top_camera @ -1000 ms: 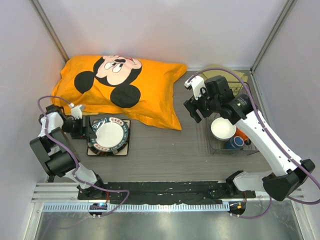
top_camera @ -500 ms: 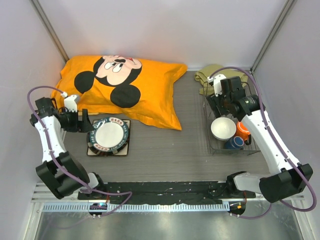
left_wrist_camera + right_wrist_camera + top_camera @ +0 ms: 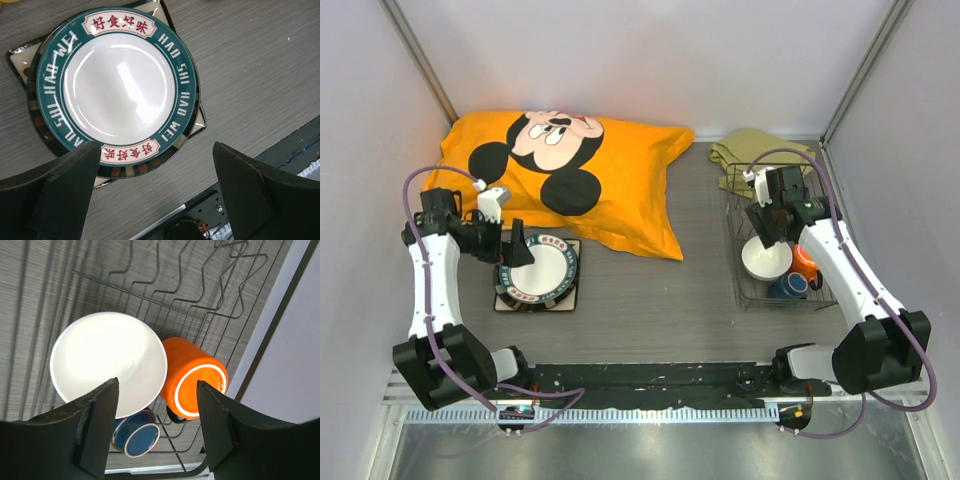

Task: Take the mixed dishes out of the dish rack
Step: Pick up the bowl from the dish rack.

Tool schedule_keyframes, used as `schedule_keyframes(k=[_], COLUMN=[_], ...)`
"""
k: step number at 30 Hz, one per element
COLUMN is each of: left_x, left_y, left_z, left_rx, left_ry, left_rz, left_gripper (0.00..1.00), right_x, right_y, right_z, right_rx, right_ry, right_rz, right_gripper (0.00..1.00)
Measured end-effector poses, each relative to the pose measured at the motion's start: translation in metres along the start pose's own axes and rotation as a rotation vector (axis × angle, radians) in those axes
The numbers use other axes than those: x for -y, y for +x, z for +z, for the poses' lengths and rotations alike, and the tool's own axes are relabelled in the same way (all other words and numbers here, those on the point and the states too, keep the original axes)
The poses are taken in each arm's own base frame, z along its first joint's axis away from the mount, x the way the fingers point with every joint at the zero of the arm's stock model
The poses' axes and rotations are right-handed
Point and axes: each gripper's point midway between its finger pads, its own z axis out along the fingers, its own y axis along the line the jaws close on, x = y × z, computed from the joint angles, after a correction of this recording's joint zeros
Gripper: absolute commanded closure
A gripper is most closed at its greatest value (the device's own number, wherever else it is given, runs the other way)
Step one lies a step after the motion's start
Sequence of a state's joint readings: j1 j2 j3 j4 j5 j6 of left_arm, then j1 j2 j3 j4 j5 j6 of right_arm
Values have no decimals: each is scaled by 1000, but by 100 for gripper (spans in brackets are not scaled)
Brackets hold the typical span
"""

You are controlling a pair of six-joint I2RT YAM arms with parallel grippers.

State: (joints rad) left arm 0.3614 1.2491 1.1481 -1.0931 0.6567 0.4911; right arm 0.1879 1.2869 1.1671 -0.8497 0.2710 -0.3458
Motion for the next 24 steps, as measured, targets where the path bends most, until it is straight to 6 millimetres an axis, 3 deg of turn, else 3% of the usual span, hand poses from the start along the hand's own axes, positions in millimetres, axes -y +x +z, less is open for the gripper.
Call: schedule_keyframes(k=[11,24], left_x=[15,17], left_y=[-3,-4], left_z=[10,10], left_rx=[-7,0], left_ry=[34,36], left_rz=[-5,1], left_gripper=[0,0], right_x=[1,-4], right_y=[33,43], right_z=[45,80], right_rx=[-128,-172], right_ry=[-42,-125], right_rz=[-23,-79], right_gripper=[37,52])
